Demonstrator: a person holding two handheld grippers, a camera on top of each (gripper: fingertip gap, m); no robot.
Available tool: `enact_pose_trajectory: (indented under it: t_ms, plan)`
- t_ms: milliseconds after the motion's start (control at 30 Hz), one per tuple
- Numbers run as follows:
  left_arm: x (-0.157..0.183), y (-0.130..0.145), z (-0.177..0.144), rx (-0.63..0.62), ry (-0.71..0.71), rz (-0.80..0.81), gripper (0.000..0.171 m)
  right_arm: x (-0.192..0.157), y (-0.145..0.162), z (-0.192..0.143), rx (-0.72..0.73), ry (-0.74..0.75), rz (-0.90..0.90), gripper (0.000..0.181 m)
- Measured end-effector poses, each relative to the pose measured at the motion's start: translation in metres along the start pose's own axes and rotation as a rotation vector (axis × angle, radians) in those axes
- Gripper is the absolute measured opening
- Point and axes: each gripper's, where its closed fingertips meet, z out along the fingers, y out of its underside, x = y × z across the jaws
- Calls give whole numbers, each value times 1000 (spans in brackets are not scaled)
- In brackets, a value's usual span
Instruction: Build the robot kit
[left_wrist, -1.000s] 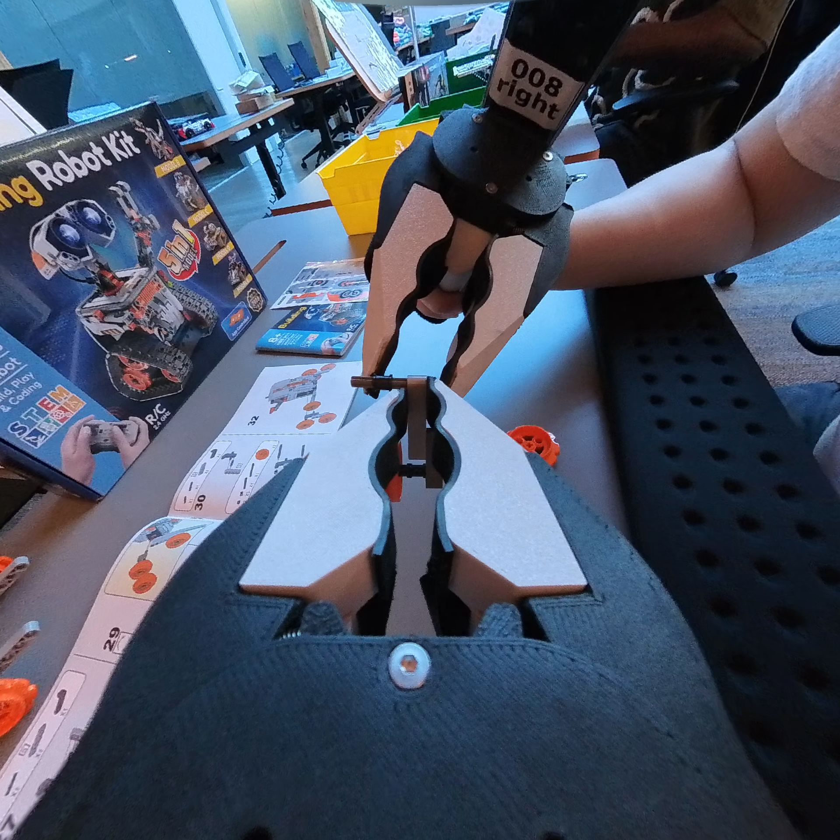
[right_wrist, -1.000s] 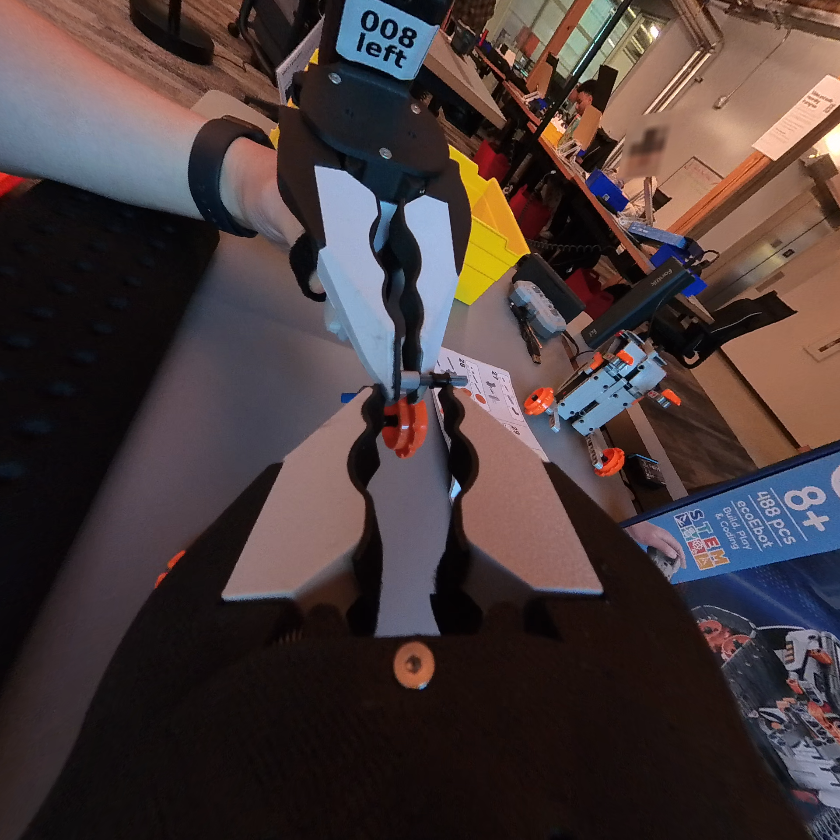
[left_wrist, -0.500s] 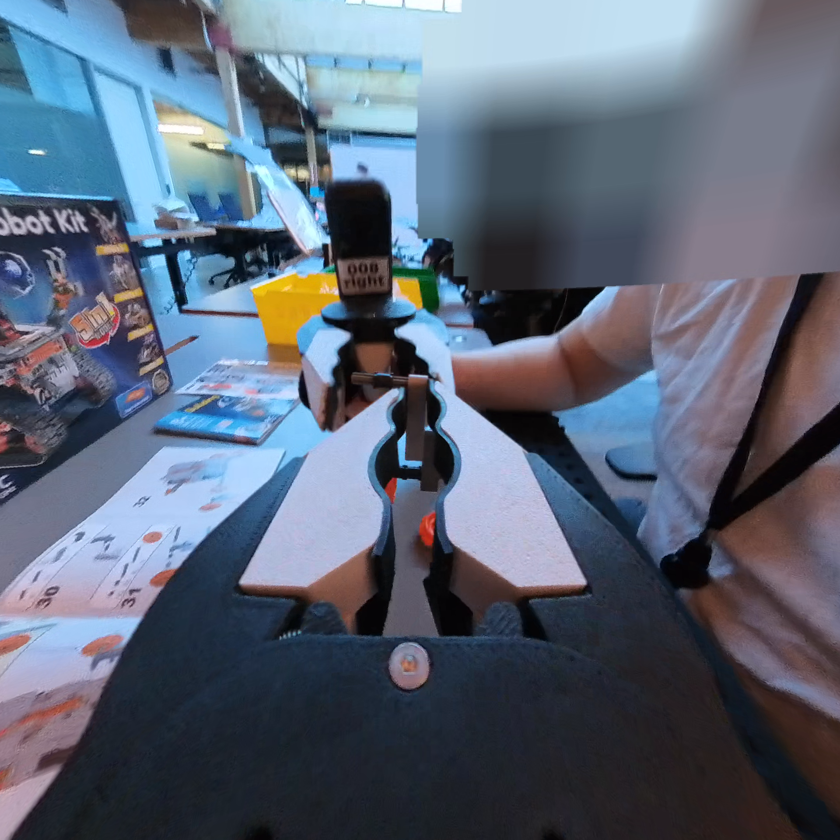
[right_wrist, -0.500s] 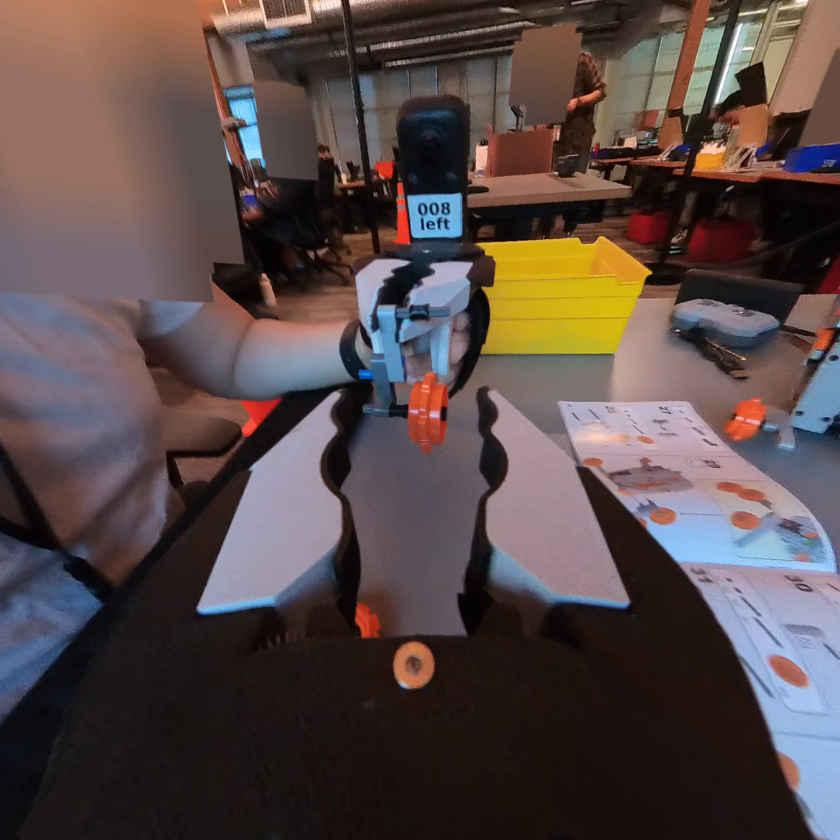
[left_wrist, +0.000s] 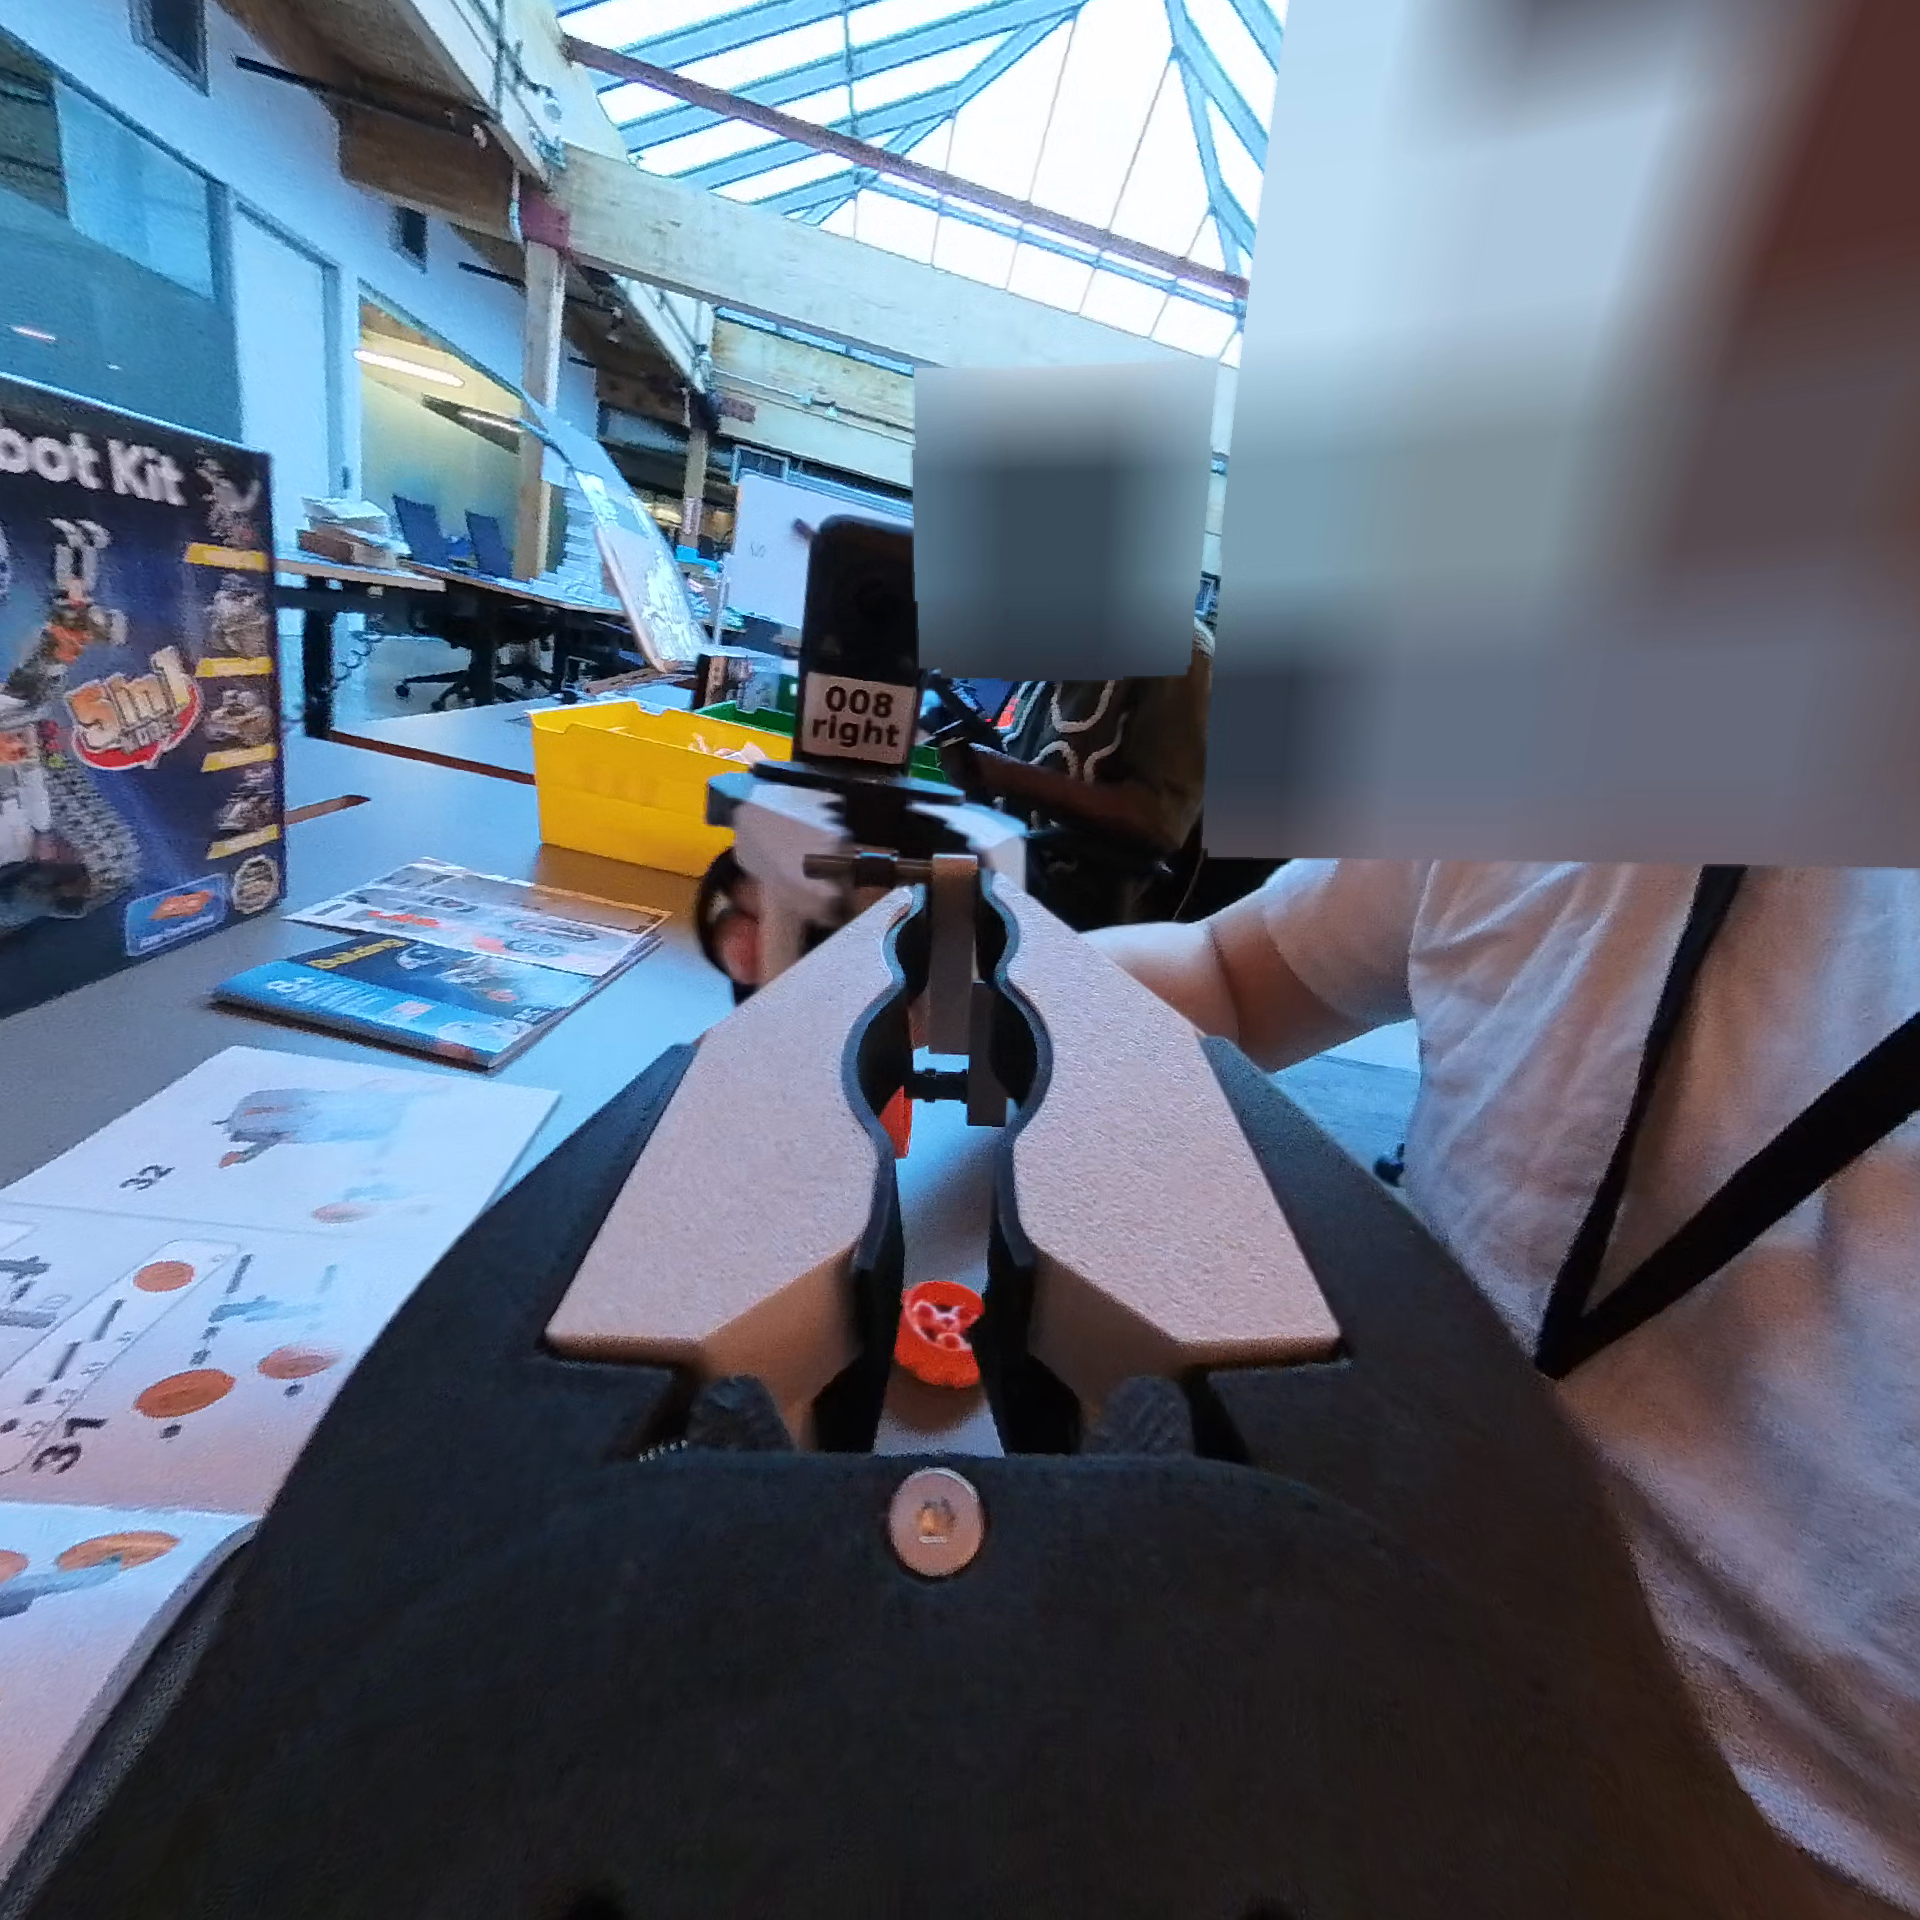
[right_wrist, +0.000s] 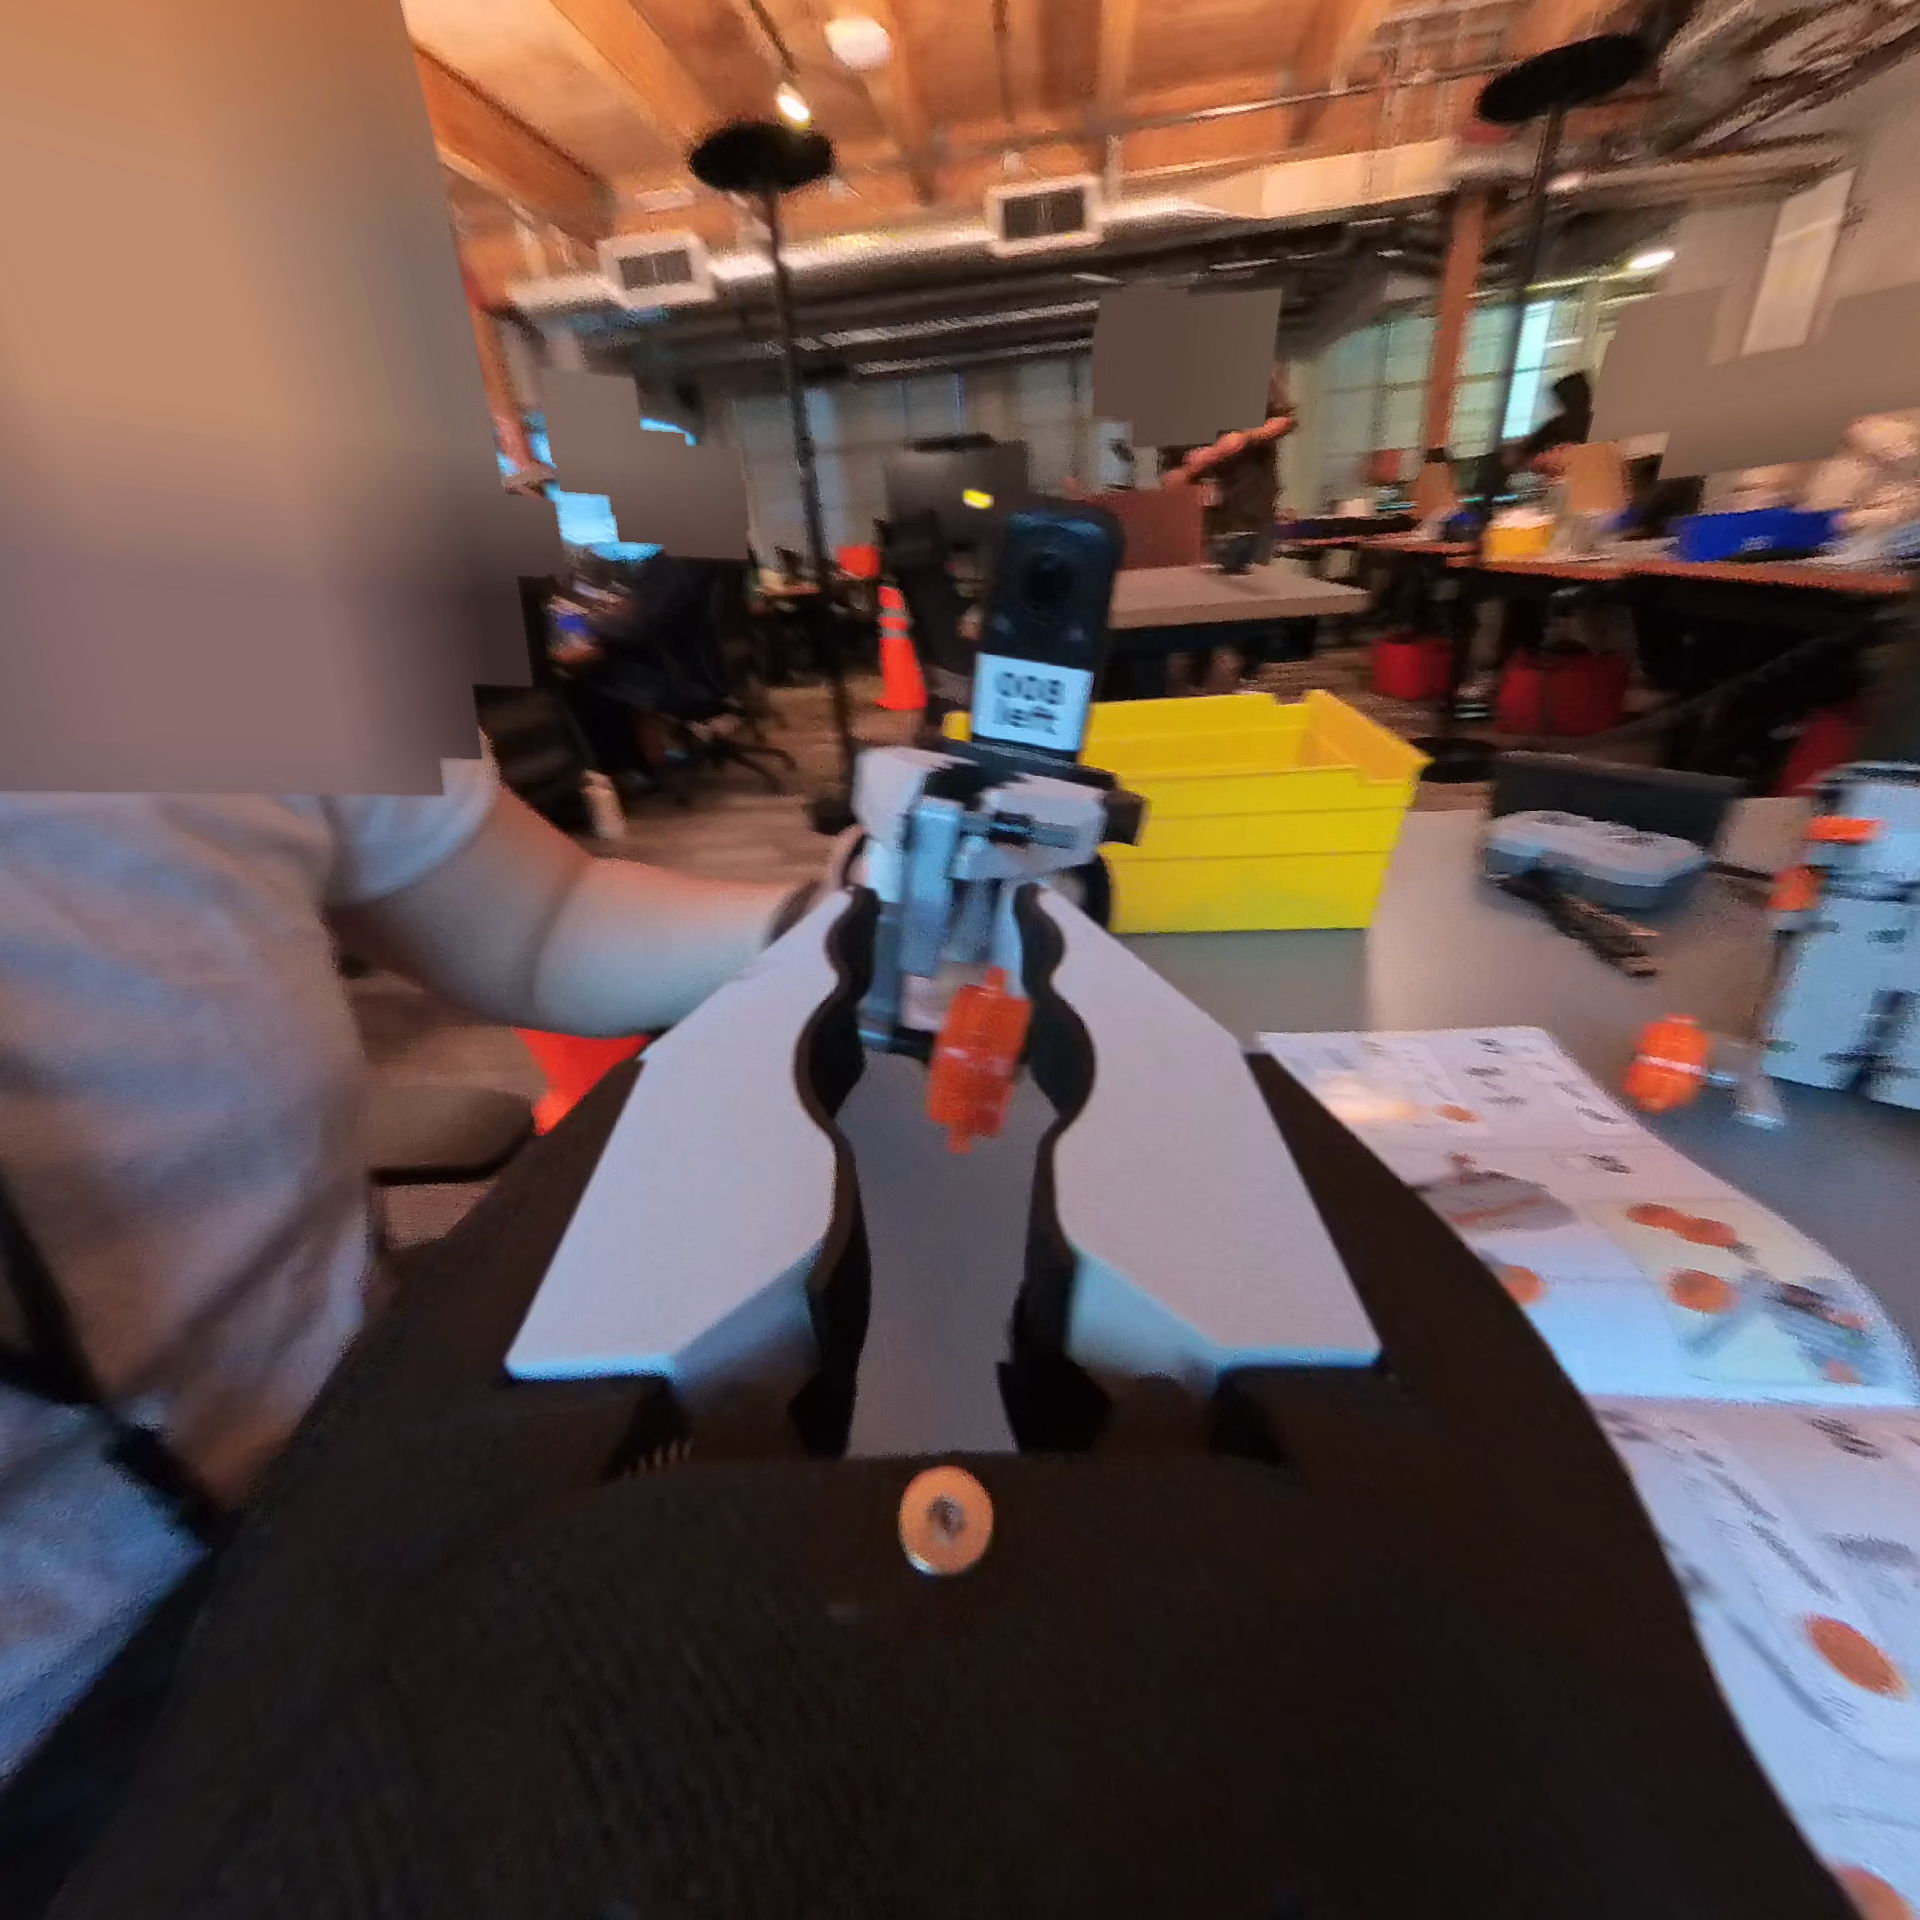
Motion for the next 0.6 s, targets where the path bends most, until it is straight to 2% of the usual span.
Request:
enact_pose_trajectory:
  t_ms: [33, 100, 200, 333, 400, 467, 600]
  plan:
    - [-3, -1, 0, 6, -17, 10, 4, -3, 1, 0, -5, -36, 51, 20]
    - [-7, 0, 1, 4, -58, 44, 4, 6, 10, 3, -47, -1, 117, 21]
    - [-16, 12, 5, -73, -133, 108, 4, 10, 20, 8, -73, 29, 131, 10]
    - [-27, 13, 3, -103, -214, 128, 4, 20, 24, 7, -77, 65, 207, 7]
    - [-34, 15, 1, -118, -246, 73, 6, 28, 26, 7, -89, 140, 159, 7]
    - [-40, 18, -1, -143, -276, 9, 26, 42, 32, 5, -136, 278, 86, 6]
    - [-58, 17, -12, -146, -415, -2, 29, 59, 27, -4, -167, 467, -62, 6]
